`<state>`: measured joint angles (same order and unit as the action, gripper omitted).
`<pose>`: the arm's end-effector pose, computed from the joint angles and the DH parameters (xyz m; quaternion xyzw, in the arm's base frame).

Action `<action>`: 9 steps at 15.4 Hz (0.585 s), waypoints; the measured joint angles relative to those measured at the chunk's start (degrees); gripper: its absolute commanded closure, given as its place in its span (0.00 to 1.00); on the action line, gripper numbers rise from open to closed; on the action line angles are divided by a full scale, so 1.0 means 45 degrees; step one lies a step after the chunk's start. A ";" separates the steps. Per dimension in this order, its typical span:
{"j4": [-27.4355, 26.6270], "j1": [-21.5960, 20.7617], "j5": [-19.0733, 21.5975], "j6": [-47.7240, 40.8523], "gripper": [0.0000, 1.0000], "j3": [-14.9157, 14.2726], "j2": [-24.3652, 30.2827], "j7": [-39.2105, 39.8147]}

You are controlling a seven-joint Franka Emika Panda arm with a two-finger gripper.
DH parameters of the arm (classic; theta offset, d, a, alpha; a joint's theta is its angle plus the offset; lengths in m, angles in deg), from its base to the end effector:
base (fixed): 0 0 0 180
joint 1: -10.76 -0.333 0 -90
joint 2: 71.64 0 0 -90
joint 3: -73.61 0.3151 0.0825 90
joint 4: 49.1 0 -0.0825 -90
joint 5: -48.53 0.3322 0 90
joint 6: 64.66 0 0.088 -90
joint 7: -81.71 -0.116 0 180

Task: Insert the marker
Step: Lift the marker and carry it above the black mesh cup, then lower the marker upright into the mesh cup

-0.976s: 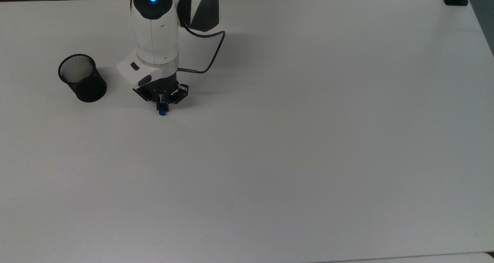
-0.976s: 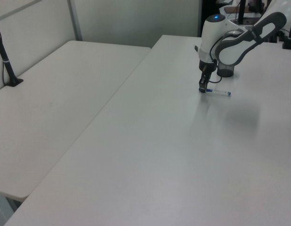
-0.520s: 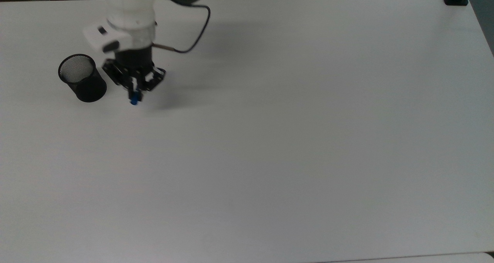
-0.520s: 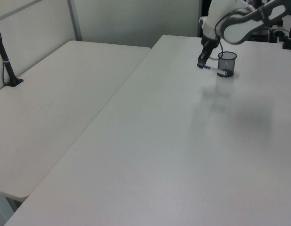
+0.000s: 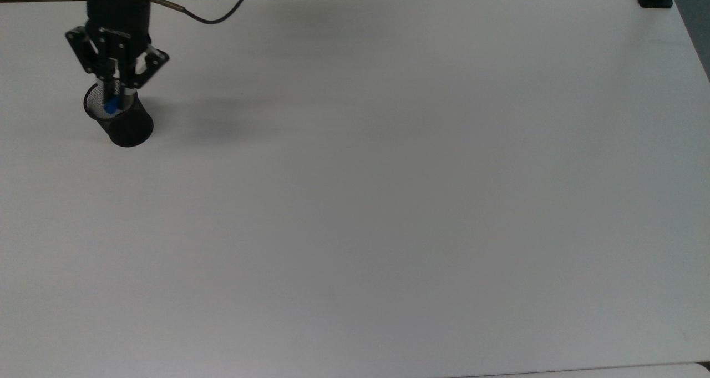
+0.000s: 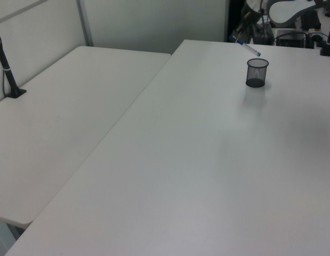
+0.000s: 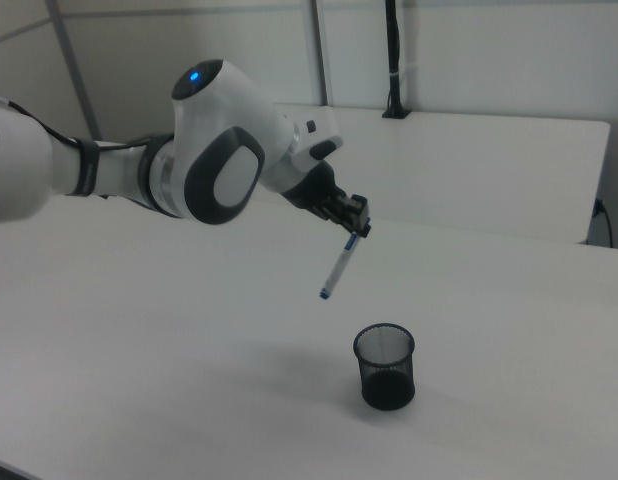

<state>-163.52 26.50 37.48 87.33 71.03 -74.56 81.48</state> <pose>0.5422 -0.1744 0.5184 0.9487 -0.0860 0.2817 0.1153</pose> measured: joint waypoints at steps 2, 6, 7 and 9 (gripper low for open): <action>-0.0469 0.0292 0.0000 0.1543 1.00 -0.0247 0.0003 0.0187; -0.1056 0.0798 0.0000 0.3124 1.00 -0.0528 0.0002 0.0377; -0.1180 0.0953 0.0000 0.3407 1.00 -0.0544 0.0001 0.0497; -0.1591 0.1220 0.0000 0.4355 1.00 -0.0563 -0.0022 0.0631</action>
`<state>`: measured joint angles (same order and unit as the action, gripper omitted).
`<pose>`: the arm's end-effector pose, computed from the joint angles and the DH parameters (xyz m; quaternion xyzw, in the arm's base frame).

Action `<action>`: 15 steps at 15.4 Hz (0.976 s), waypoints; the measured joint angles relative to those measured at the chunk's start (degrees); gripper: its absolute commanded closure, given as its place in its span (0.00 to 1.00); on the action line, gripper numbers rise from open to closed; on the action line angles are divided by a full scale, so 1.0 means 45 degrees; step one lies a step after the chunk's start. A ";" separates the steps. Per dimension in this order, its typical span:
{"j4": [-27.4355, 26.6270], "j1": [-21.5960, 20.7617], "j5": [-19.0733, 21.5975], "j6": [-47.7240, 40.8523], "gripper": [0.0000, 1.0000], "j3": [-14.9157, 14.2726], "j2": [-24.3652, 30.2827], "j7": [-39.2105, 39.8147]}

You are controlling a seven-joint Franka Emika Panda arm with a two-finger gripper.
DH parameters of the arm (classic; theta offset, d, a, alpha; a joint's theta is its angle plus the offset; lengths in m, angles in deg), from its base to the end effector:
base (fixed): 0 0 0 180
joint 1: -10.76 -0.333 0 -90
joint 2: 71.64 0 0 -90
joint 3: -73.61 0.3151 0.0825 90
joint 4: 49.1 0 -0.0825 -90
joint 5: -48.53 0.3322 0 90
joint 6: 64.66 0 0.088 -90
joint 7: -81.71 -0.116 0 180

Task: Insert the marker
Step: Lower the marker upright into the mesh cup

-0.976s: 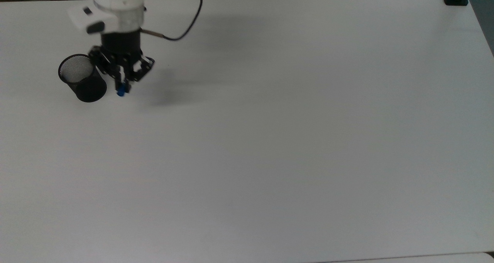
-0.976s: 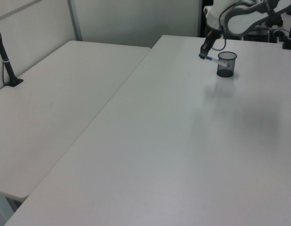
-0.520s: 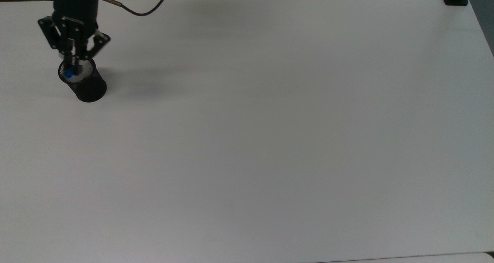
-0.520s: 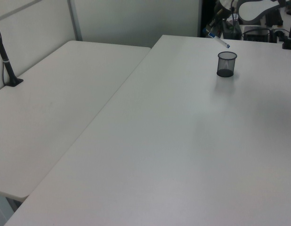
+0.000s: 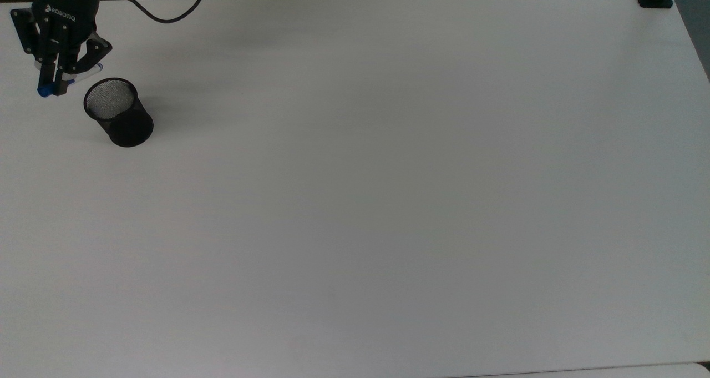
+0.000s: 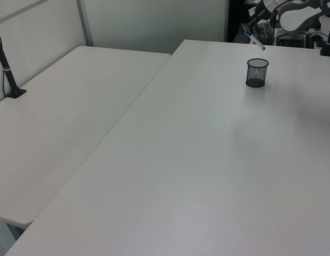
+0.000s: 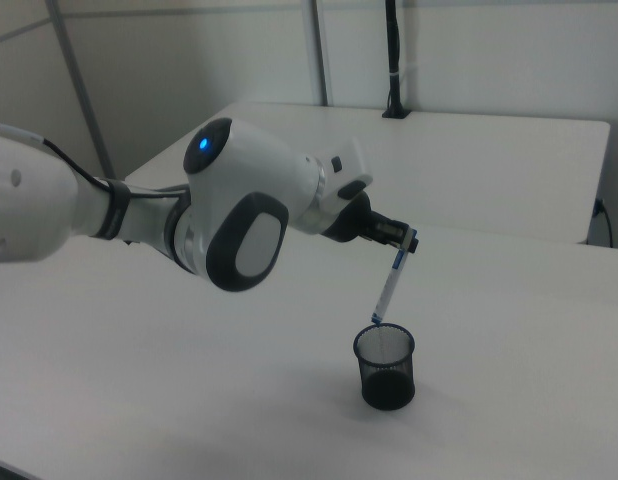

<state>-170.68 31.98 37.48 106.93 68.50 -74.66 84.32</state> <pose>0.5113 -0.2370 0.5068 0.9102 -0.1066 0.3709 0.1505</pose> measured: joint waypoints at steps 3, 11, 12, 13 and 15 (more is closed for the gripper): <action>-0.0955 0.0273 0.0000 0.2150 1.00 -0.0002 -0.0166 0.0060; -0.2447 0.0391 0.0000 0.5020 1.00 0.0007 -0.0776 0.0068; -0.2631 0.0391 -0.0001 0.5344 1.00 0.0007 -0.0840 0.0082; -0.2821 0.0391 -0.0001 0.5666 1.00 0.0007 -0.0938 0.0104; -0.3004 0.0391 -0.0002 0.5925 1.00 0.0007 -0.1120 0.0130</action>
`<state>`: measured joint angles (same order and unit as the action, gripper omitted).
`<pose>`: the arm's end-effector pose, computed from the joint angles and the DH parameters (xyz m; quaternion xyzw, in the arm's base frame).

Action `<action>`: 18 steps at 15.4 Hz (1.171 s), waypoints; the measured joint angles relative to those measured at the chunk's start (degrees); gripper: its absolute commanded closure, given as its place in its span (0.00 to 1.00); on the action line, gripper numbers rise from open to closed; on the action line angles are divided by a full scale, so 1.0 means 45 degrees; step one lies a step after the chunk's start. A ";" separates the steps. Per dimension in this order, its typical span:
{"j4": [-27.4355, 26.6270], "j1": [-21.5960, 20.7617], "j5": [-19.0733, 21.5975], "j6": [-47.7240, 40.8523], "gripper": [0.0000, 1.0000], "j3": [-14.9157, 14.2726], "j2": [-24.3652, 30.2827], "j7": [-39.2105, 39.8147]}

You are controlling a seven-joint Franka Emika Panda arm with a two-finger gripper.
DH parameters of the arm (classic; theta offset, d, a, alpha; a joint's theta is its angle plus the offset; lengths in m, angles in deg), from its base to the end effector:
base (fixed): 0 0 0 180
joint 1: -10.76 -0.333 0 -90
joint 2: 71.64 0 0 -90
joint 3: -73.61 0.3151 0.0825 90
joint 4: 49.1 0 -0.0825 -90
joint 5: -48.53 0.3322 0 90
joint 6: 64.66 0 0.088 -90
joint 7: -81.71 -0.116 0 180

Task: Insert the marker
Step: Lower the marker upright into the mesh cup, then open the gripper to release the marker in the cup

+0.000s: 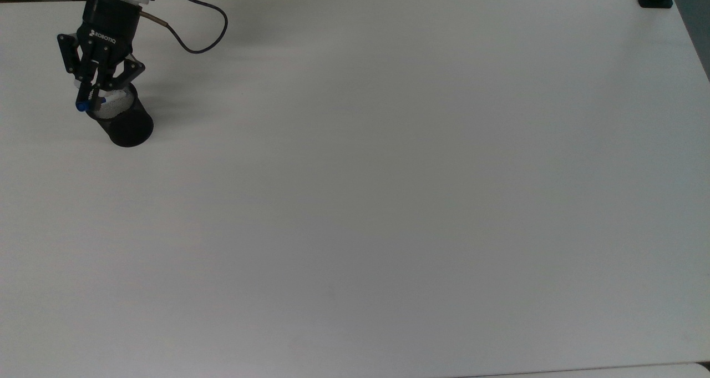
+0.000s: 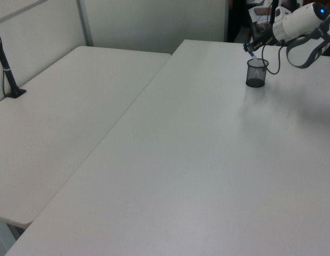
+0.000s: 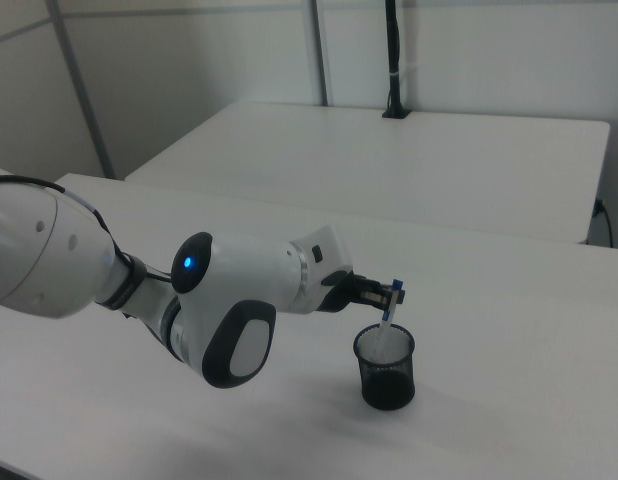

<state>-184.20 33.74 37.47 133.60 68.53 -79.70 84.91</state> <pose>0.4834 -0.2298 0.4215 0.8827 -0.0939 0.4374 0.1440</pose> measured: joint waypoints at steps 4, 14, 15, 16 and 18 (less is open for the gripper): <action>-0.0046 0.0000 -0.0002 0.0004 0.97 0.0000 -0.0122 0.0070; -0.0114 0.0188 -0.0002 0.0004 0.22 -0.0003 -0.0254 0.0281; -0.0106 0.0190 -0.0002 0.0004 0.18 -0.0003 -0.0232 0.0238; -0.0089 0.0192 -0.0002 0.0007 0.09 -0.0003 -0.0205 0.0191; -0.0042 0.0193 -0.0002 0.0008 0.00 -0.0003 -0.0109 0.0050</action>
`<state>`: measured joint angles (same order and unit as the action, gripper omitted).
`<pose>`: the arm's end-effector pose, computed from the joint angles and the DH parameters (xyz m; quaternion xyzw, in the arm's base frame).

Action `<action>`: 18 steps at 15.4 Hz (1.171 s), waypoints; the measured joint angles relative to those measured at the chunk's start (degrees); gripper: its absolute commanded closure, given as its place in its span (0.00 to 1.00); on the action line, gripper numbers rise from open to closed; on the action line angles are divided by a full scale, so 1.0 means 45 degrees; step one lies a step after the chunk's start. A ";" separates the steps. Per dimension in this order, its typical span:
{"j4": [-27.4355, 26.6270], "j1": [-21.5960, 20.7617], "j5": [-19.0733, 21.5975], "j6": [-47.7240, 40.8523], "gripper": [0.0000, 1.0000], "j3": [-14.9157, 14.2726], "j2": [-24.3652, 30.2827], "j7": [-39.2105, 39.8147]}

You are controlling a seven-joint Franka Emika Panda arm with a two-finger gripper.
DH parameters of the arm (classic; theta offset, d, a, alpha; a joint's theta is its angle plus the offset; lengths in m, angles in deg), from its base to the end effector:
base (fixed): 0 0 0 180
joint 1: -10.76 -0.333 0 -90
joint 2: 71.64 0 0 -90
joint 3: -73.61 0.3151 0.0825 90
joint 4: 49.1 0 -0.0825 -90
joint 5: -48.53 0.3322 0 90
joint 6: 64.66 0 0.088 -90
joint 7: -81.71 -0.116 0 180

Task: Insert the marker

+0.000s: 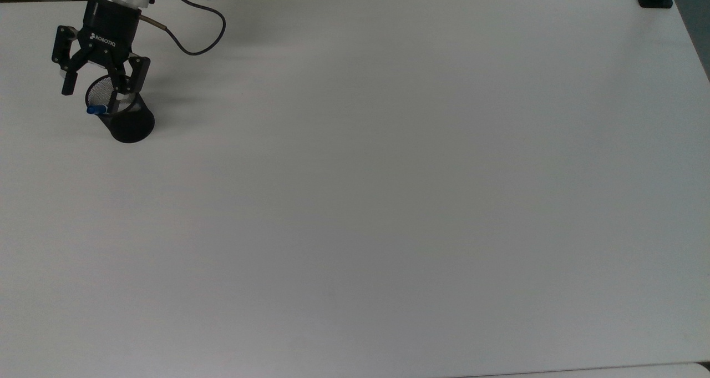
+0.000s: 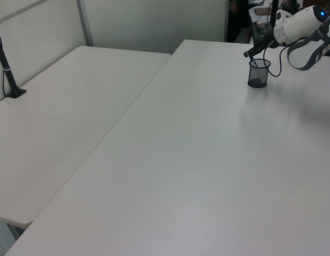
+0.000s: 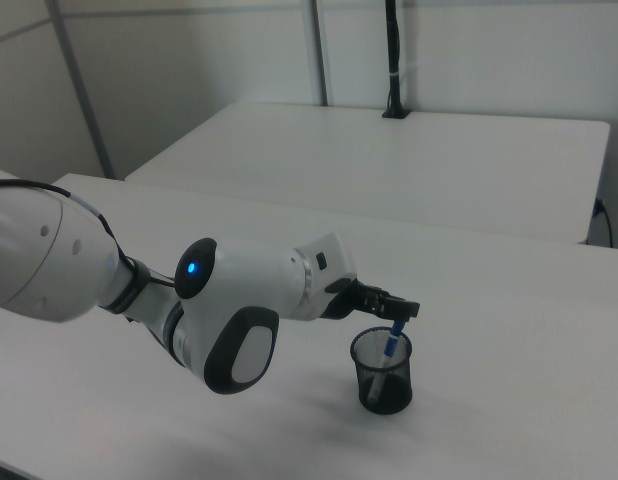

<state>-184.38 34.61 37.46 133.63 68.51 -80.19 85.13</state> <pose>0.4799 -0.2373 0.4157 0.8847 -0.0992 0.4313 0.1467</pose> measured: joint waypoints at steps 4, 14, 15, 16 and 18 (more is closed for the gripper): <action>0.0099 -0.0015 0.0000 -0.0295 0.00 0.0052 0.0508 -0.0638; 0.4035 -0.0683 0.0007 -1.2319 0.00 0.2084 0.3073 -0.2811; 0.4717 -0.1026 0.0011 -1.3843 0.00 0.2150 0.3101 -0.3054; 0.5344 -0.1434 0.0098 -1.5286 0.00 0.2169 0.3100 -0.3177; 0.6327 -0.2310 0.0501 -1.7638 0.00 0.2190 0.3092 -0.3325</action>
<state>-155.91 24.22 39.72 54.26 78.37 -66.28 70.17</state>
